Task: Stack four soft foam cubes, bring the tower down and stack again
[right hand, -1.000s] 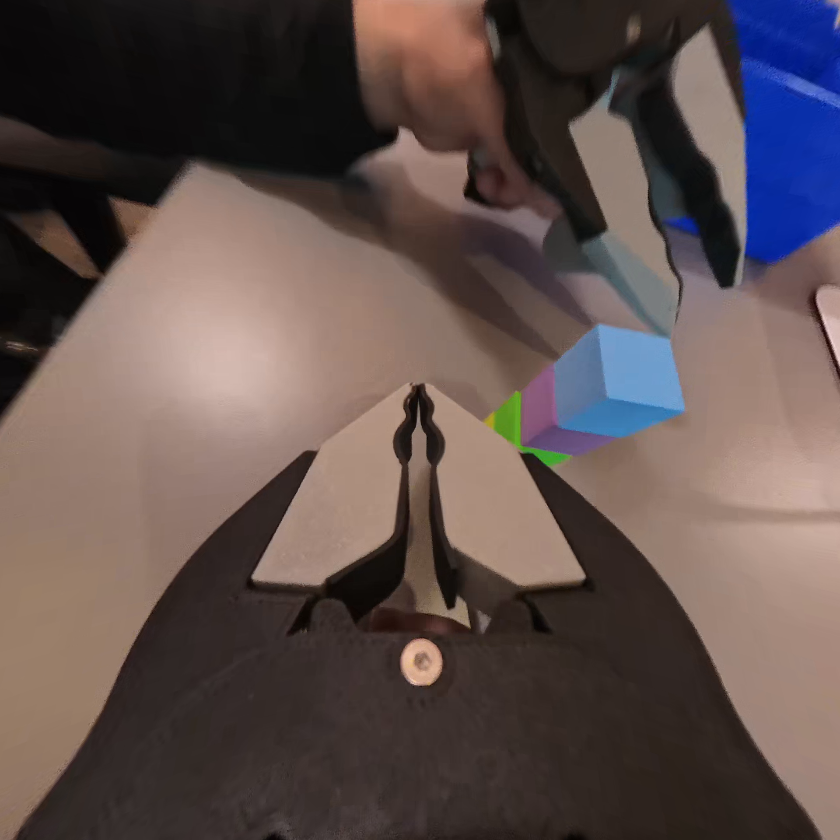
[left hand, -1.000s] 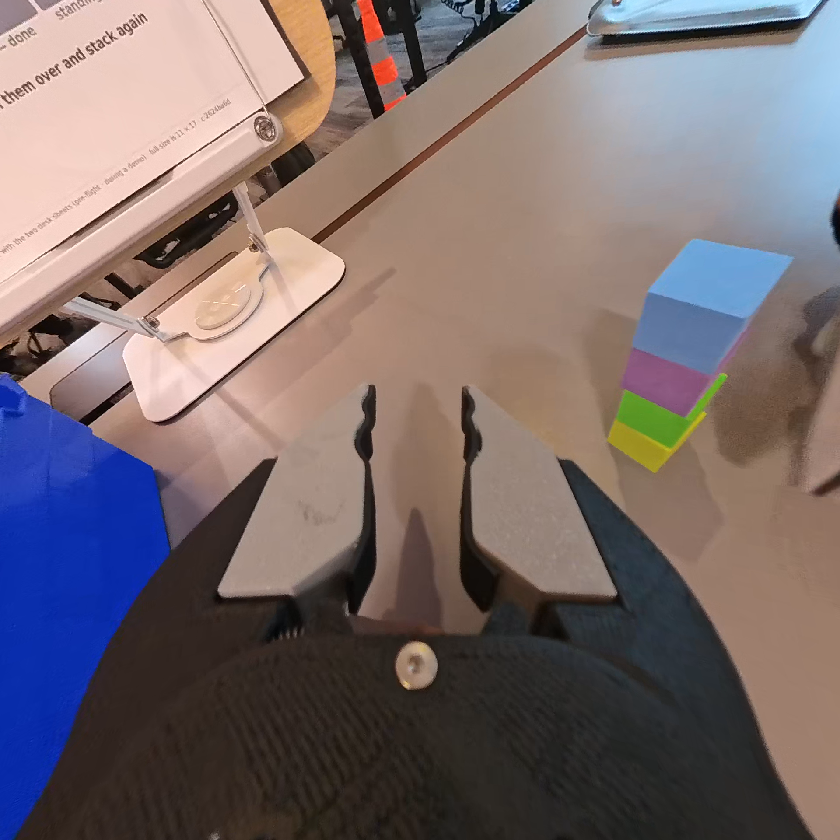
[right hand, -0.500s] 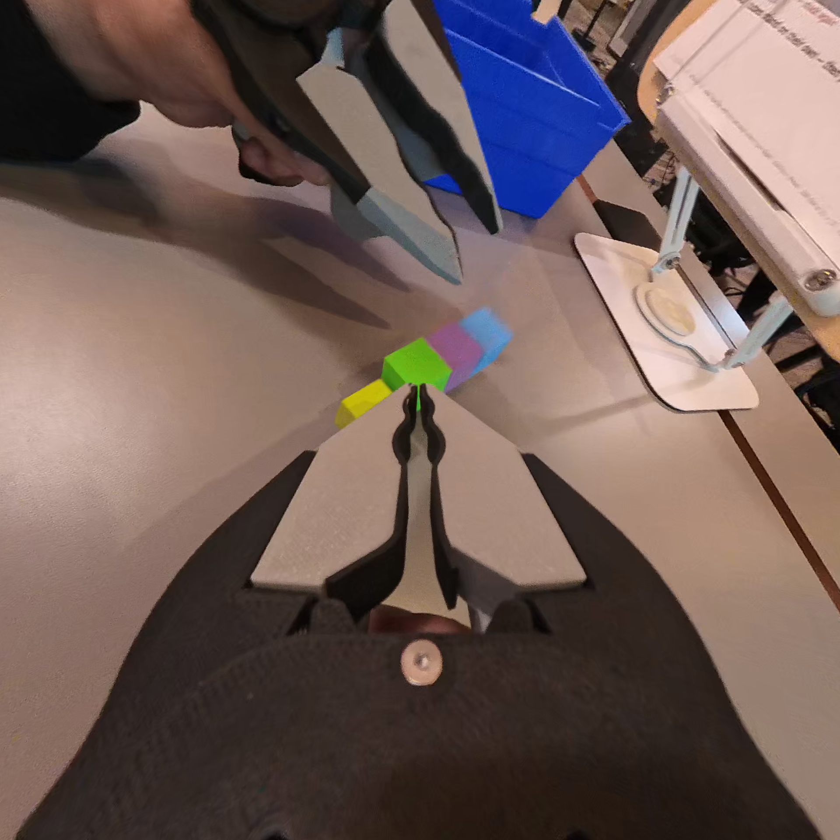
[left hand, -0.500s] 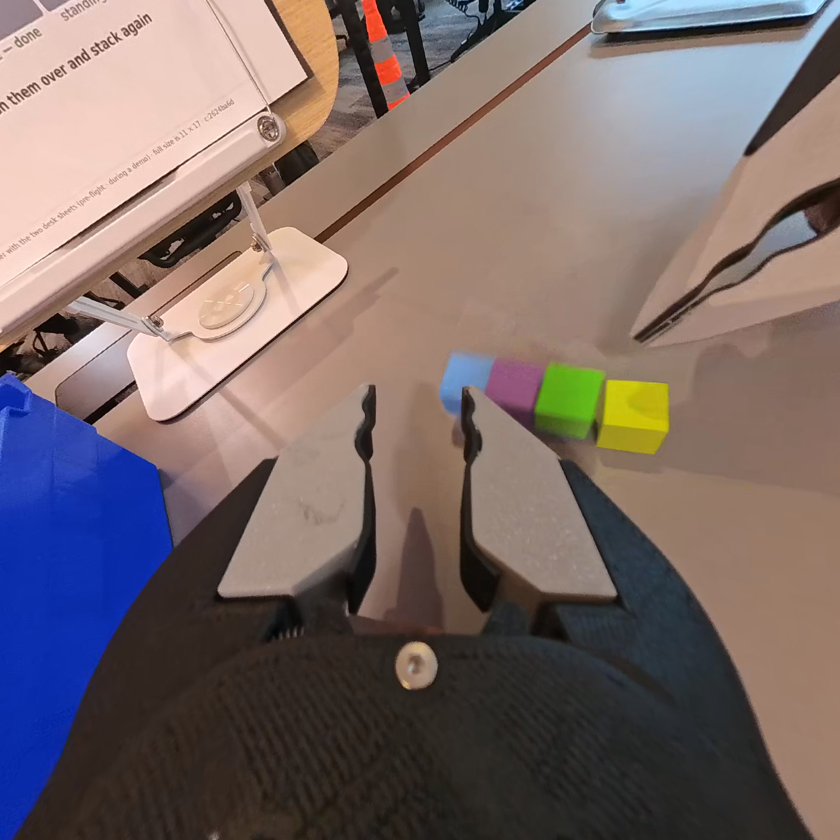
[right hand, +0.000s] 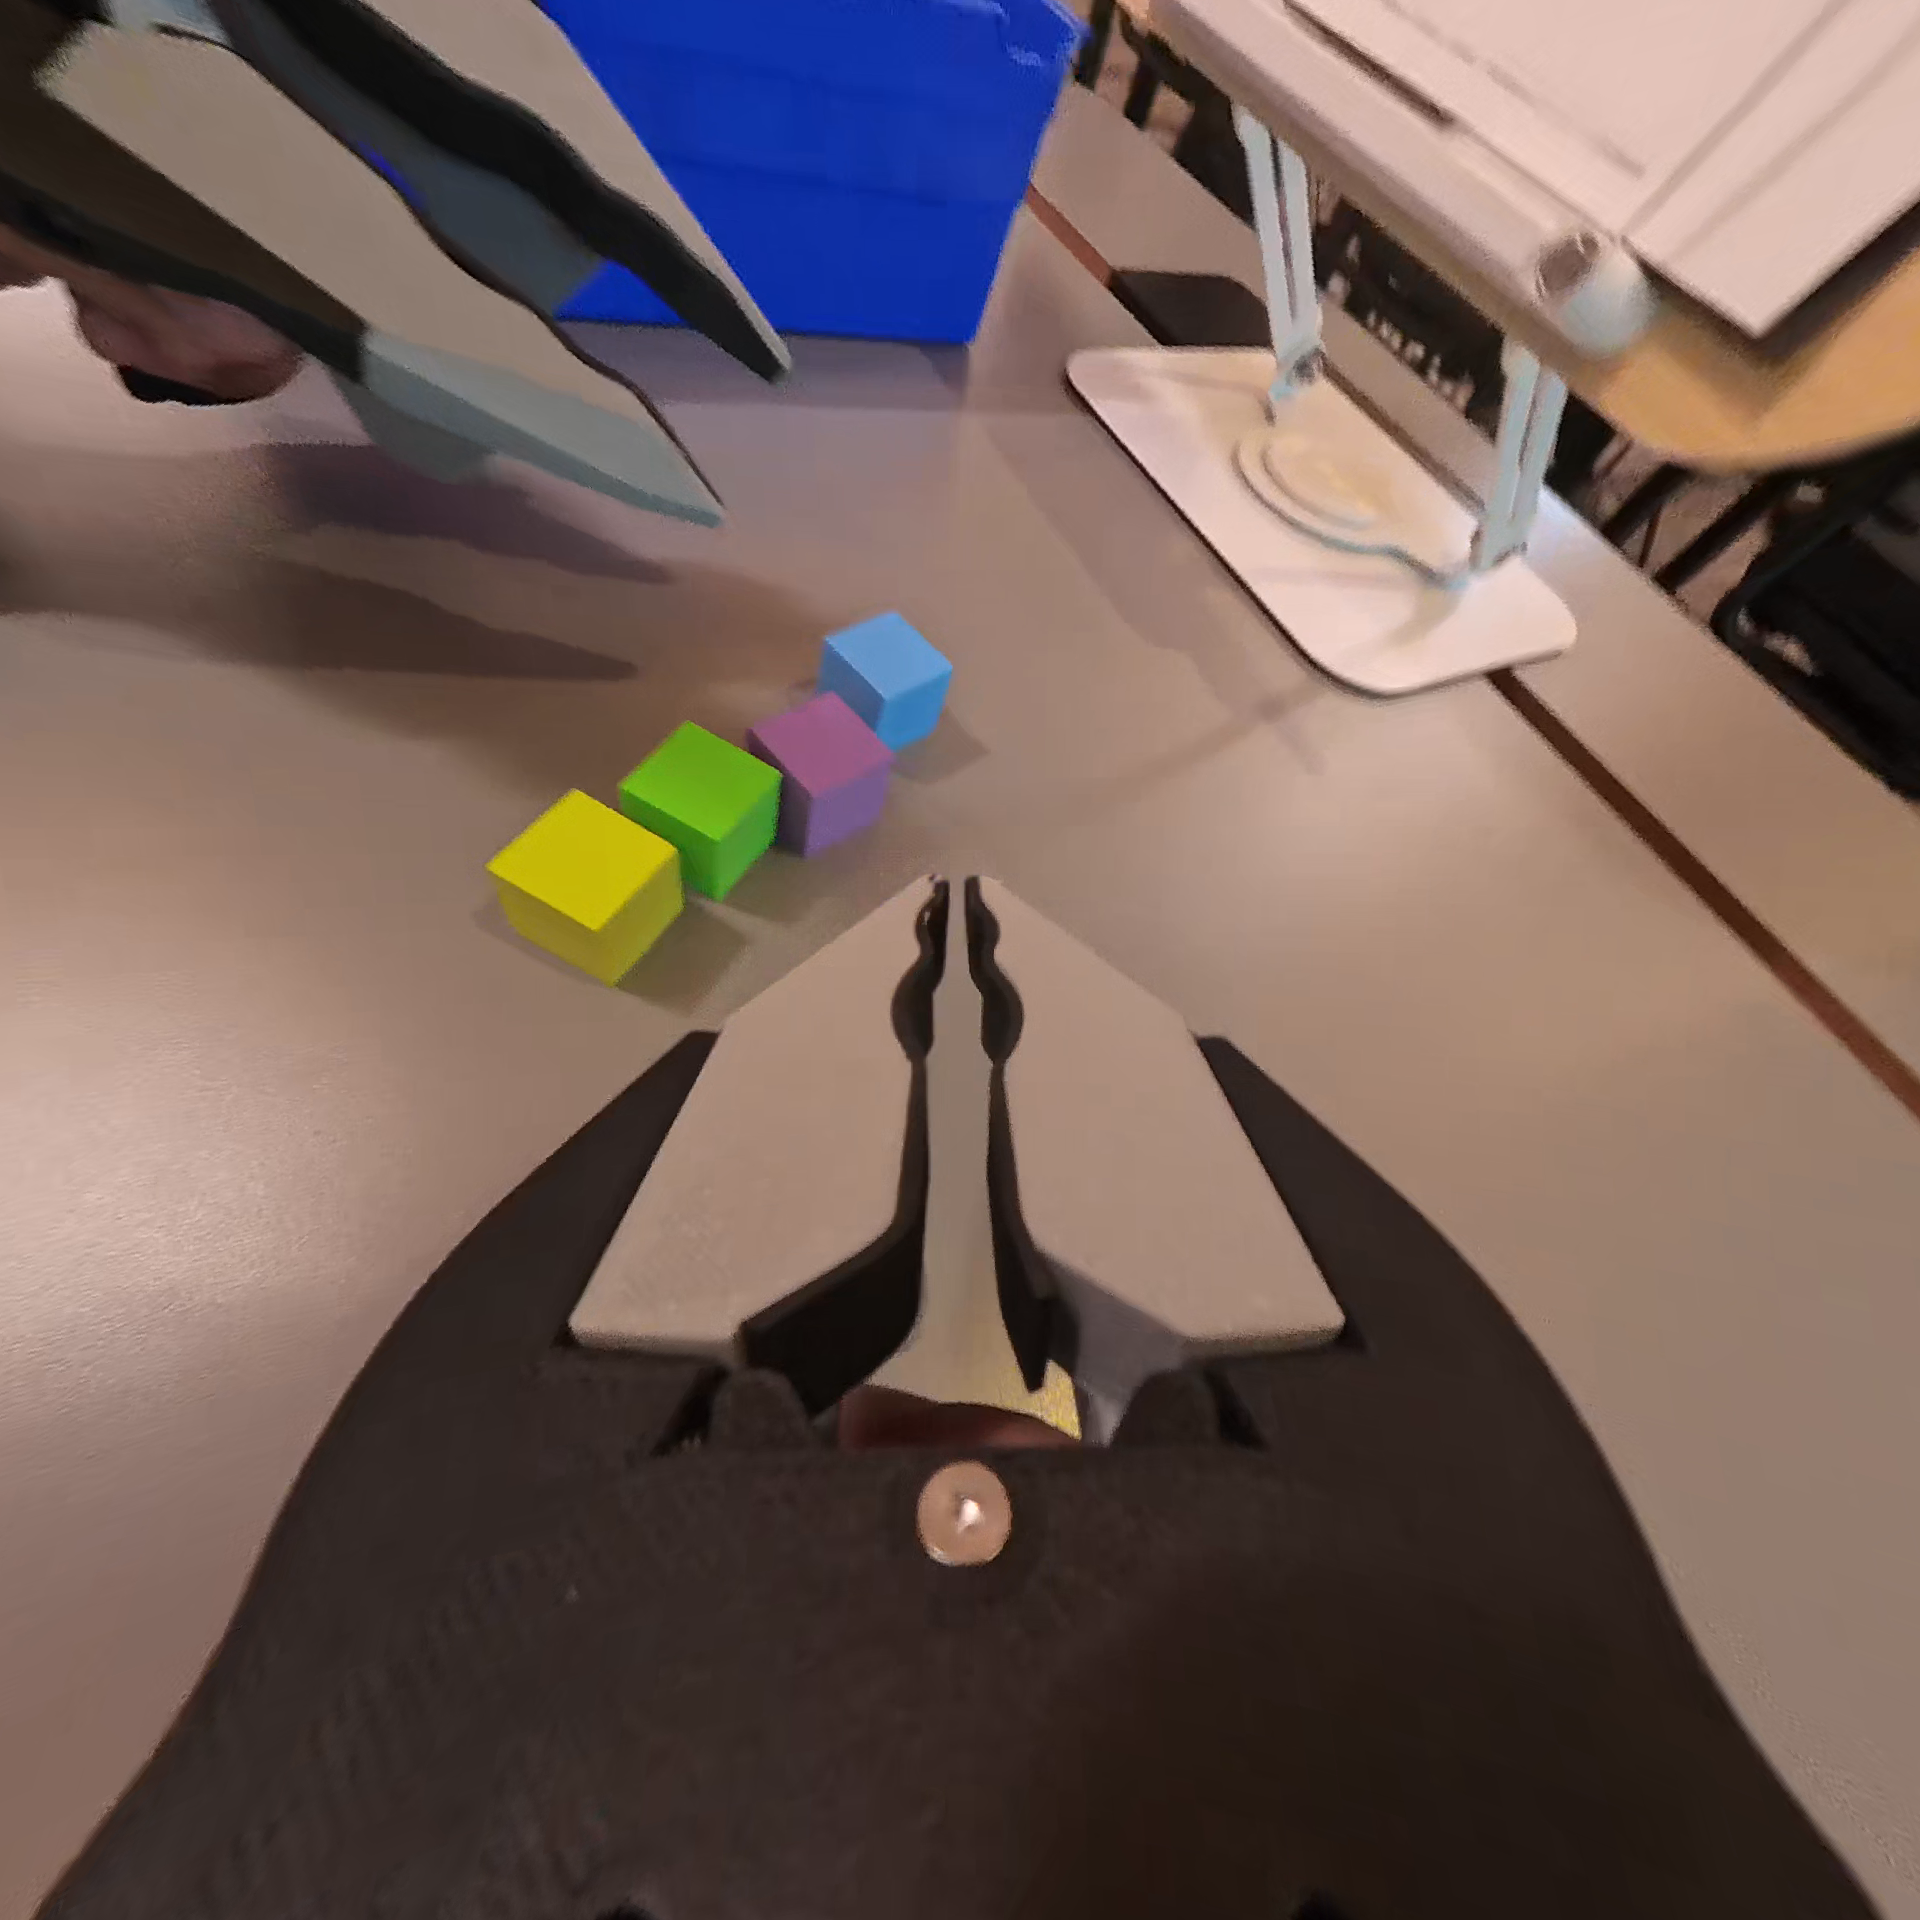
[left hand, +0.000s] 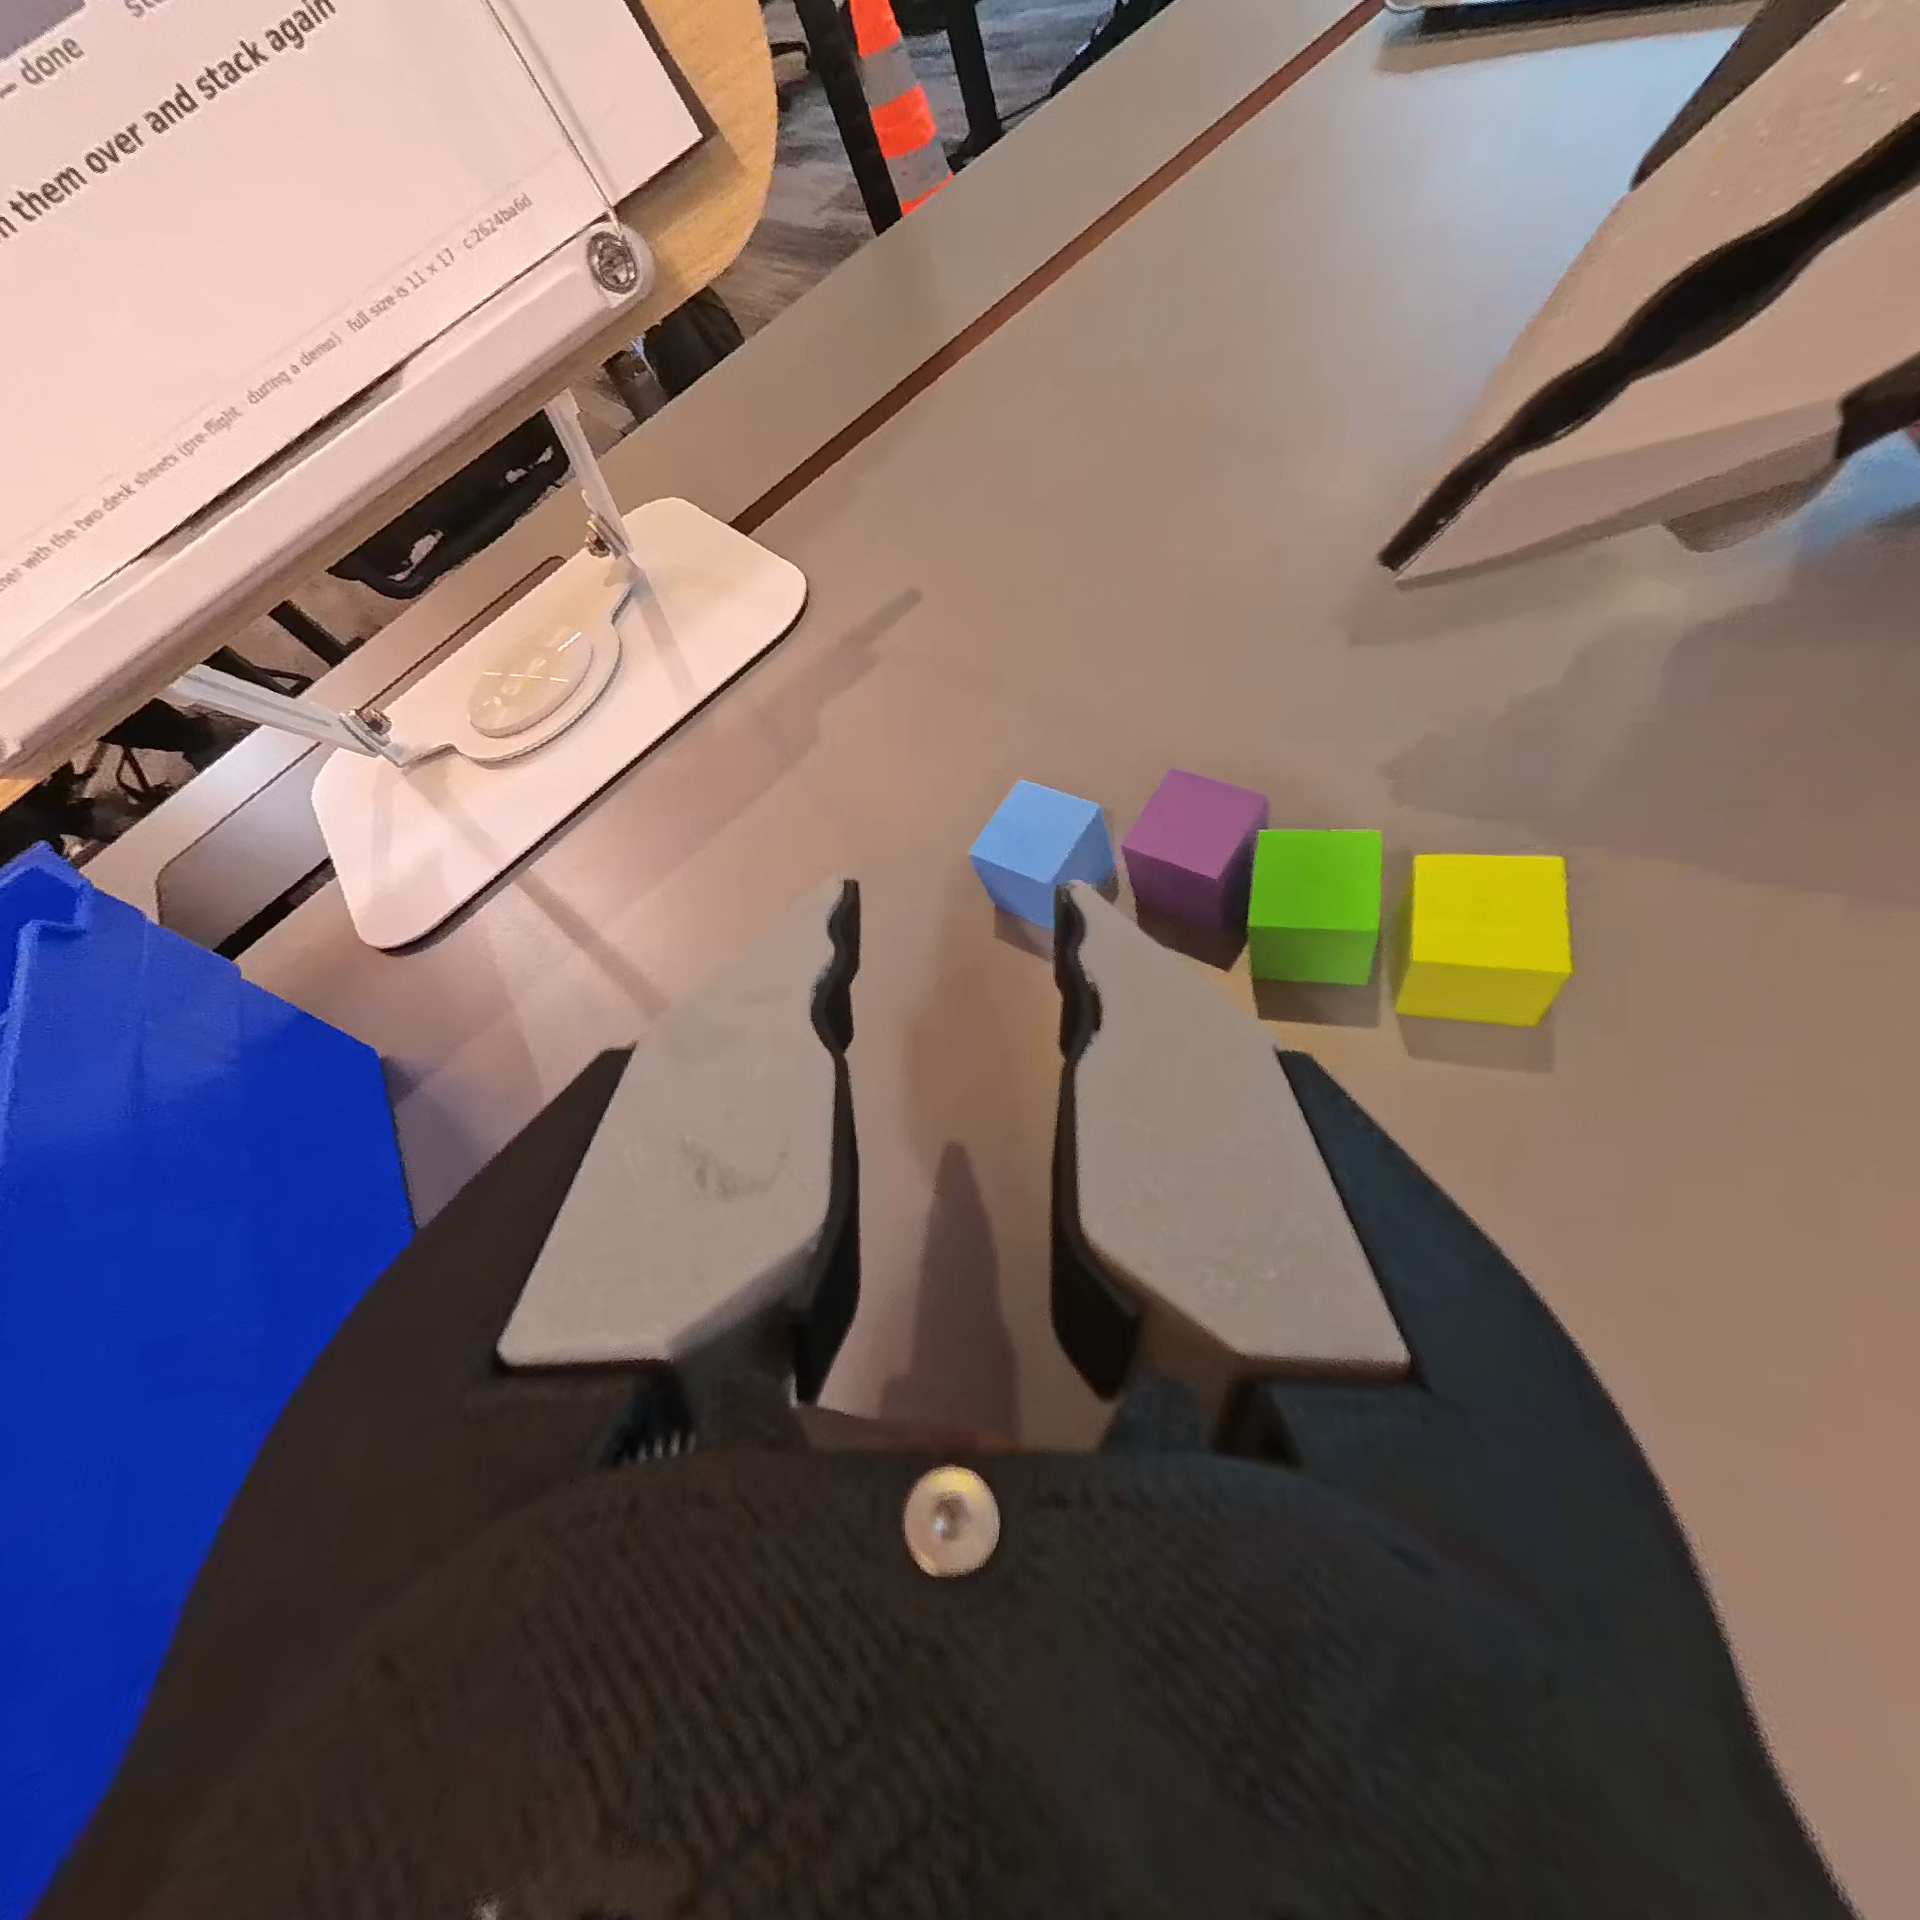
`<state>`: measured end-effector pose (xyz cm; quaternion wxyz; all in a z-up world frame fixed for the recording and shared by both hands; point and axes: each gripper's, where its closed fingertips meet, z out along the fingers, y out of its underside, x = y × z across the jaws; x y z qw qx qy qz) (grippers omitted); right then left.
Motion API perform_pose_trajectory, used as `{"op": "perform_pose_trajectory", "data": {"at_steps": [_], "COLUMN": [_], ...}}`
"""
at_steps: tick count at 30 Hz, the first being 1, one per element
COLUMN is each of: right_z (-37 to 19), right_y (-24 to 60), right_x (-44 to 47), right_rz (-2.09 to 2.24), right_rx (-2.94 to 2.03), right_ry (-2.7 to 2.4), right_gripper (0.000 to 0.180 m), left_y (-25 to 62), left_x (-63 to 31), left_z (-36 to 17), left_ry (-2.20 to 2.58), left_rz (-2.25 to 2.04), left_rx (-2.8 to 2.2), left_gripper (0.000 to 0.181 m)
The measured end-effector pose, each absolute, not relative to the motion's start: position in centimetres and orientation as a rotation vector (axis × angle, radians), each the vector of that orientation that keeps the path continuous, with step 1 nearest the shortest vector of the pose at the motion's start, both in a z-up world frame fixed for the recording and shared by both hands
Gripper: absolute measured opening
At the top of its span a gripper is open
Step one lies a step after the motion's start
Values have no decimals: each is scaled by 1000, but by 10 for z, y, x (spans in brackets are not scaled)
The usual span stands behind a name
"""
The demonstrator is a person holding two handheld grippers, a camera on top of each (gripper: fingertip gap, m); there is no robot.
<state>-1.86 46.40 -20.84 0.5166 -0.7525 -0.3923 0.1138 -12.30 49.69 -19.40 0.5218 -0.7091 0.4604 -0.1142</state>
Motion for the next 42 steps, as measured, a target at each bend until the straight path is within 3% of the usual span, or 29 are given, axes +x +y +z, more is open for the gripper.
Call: {"op": "perform_pose_trajectory", "data": {"at_steps": [8,42], "right_z": [-229,-252], "right_y": [473,467], "right_x": [2,-4], "right_rz": [320,223], "right_rx": [-1982,-2072], "right_ry": [-834,-949], "right_gripper": [17,28], "left_y": [505,502], "left_x": [-126,-119], "left_z": [-199,-210], "left_ry": [1041,1101], "left_rz": [-246,-171], "left_rx": [-1739,-1718], "left_gripper": [30,28]}}
